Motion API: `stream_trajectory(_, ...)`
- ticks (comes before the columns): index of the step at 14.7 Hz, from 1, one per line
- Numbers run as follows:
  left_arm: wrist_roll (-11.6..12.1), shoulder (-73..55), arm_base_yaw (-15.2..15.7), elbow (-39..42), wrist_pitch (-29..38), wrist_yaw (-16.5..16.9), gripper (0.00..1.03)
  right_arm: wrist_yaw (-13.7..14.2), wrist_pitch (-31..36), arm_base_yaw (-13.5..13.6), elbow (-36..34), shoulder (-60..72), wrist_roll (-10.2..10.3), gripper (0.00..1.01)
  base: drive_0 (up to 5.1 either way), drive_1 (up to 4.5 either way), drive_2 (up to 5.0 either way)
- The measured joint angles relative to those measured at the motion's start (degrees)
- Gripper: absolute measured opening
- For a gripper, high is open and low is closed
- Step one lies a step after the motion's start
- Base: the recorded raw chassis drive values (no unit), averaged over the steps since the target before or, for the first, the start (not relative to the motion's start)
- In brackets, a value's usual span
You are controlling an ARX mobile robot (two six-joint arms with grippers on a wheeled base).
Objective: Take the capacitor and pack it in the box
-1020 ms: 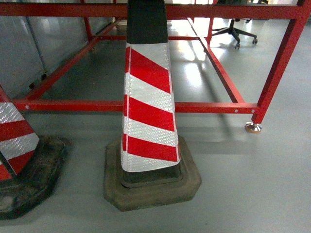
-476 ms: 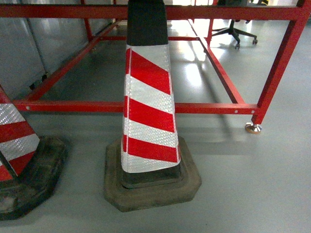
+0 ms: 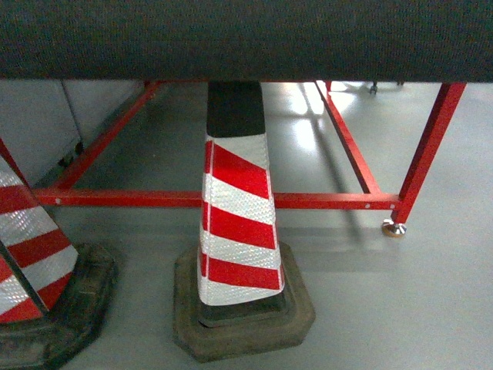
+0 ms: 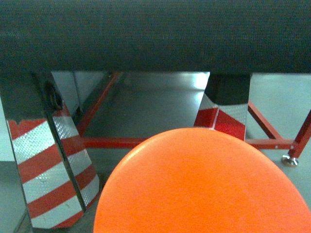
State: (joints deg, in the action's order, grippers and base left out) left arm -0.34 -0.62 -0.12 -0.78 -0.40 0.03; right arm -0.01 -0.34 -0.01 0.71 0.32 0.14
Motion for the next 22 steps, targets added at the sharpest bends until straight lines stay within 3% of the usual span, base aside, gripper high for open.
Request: stream_trajectory(22, 0.4, 0.0, 0.0, 0.0, 0.0, -0.1, 0.43, 0.0, 0.1, 0.0, 0.0, 0.0, 0.0, 0.98, 0.0, 0.00, 0.0)
